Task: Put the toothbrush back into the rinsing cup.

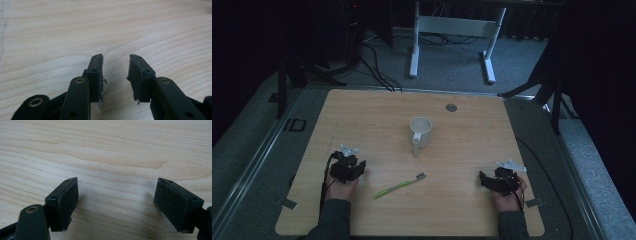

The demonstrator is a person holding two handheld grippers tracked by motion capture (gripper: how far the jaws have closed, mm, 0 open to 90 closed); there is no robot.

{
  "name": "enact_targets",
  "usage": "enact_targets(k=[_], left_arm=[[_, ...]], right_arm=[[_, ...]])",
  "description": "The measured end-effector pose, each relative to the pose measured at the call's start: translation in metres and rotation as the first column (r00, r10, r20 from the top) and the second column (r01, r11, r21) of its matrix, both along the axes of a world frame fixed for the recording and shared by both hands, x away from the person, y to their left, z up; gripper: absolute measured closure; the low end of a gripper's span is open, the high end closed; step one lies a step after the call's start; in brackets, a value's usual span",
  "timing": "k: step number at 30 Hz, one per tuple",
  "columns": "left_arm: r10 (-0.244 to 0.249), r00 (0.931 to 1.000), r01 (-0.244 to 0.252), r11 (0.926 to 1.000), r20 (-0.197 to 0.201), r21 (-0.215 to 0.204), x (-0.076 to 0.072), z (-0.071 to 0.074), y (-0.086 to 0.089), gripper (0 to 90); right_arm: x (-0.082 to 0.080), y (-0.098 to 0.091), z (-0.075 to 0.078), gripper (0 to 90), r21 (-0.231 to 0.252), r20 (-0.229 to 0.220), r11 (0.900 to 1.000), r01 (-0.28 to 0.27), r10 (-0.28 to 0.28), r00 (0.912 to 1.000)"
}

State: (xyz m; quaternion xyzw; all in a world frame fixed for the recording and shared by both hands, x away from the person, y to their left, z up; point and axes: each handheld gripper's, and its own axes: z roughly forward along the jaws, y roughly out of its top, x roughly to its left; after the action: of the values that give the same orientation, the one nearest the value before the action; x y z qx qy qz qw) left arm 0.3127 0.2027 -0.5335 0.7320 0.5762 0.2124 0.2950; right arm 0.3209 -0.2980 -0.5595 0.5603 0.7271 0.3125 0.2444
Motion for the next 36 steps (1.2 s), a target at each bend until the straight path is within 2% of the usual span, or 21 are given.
enact_targets(k=[1,2,8,15,20,27,32,36], left_arm=[[-0.023,0.9997,0.023,0.9997,0.007,-0.003,-0.001,0.006,0.001,62.5],[-0.023,0.9997,0.023,0.9997,0.007,-0.003,-0.001,0.006,0.001,61.4],[-0.057,0.9970,0.059,0.9977,0.052,-0.034,-0.004,0.026,0.002,59.6],[-0.096,0.9904,0.100,0.9944,0.100,-0.035,-0.007,0.044,-0.004,58.0],[-0.121,0.9864,0.125,0.9916,0.112,-0.032,-0.010,0.051,-0.009,58.1],[-0.161,0.9811,0.164,0.9862,0.108,-0.023,-0.011,0.060,-0.014,58.5],[-0.205,0.9718,0.208,0.9779,0.116,-0.016,-0.012,0.068,-0.022,59.2],[-0.238,0.9648,0.242,0.9699,0.113,-0.027,-0.011,0.071,-0.025,60.2]], right_arm=[[0.000,0.000,0.000,19.3,0.001,0.000,1.0000,0.001,-0.001,1.0000],[0.000,0.000,0.000,19.3,0.001,0.000,1.0000,0.001,-0.001,1.0000],[0.000,0.000,0.000,19.1,0.001,0.000,1.0000,0.002,-0.002,1.0000],[0.000,0.000,0.000,18.9,0.001,-0.001,1.0000,0.003,-0.003,1.0000],[0.000,0.000,0.000,18.9,0.000,-0.001,1.0000,0.002,-0.002,1.0000],[0.000,0.001,0.000,18.6,0.001,-0.001,1.0000,0.004,-0.004,1.0000],[0.000,0.001,0.000,18.5,0.001,-0.001,1.0000,0.004,-0.004,1.0000],[0.000,0.001,0.000,18.5,0.001,-0.001,1.0000,0.004,-0.004,1.0000]])
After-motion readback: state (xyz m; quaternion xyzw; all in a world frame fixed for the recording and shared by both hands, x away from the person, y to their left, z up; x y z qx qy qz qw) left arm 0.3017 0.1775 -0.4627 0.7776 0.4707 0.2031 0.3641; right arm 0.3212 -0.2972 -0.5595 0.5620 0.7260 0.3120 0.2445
